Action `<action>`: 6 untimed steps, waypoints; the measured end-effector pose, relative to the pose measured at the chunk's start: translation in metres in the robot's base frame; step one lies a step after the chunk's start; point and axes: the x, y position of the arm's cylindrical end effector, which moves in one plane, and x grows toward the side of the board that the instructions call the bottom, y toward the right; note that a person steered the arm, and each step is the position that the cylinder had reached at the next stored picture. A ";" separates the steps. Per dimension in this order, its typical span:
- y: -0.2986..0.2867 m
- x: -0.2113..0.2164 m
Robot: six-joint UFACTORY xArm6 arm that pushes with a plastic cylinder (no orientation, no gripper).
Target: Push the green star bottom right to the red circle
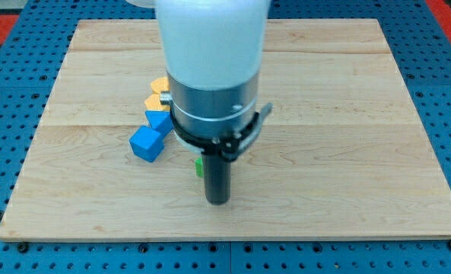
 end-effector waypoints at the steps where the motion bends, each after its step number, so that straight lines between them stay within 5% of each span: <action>1: 0.036 -0.046; 2: 0.046 -0.079; 3: 0.075 -0.012; 4: 0.026 0.000; 6: -0.021 -0.105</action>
